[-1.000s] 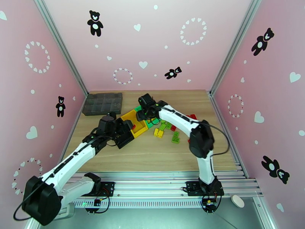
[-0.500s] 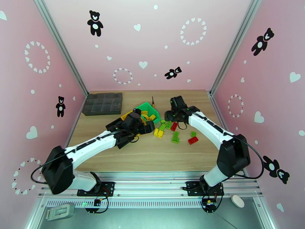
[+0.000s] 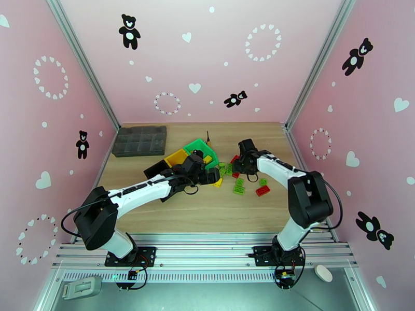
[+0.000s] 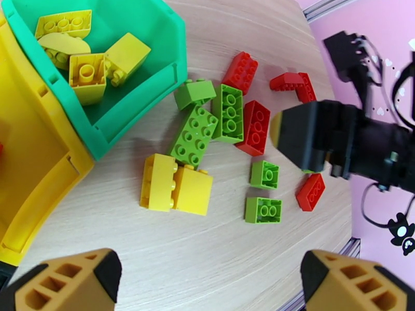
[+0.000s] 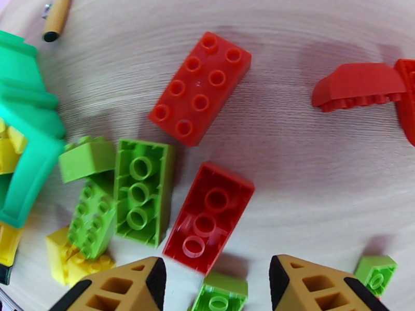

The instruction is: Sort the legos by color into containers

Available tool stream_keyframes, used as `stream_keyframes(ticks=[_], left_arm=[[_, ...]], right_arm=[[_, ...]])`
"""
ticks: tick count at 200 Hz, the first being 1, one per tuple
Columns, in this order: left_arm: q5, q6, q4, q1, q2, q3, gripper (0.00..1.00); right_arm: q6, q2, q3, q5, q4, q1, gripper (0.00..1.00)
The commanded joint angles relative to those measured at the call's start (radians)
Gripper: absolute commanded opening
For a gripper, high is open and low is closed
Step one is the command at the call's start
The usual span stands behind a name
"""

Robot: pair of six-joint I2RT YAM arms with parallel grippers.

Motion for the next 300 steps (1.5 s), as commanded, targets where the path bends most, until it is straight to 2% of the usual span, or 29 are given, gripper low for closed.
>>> stream_keyframes(ticks=[1, 218, 240, 300], left_arm=[[-0.019, 0.01, 0.016, -0.002, -0.011, 0.005, 0.97], [-0.012, 0.006, 0.018, -0.002, -0.007, -0.008, 0.97], [-0.014, 0.006, 0.014, -0.002, -0.01, -0.008, 0.97], [-0.034, 0.02, -0.003, 0.005, -0.04, -0.007, 0.98]], right_arm=[[0.008, 0.05, 0.032, -0.018, 0.026, -0.014, 0.57], [0.021, 0.159, 0.055, -0.042, 0.064, -0.037, 0.56], [0.021, 0.154, 0.035, -0.042, 0.072, -0.045, 0.54], [0.005, 0.063, -0.007, -0.022, 0.059, -0.054, 0.39]])
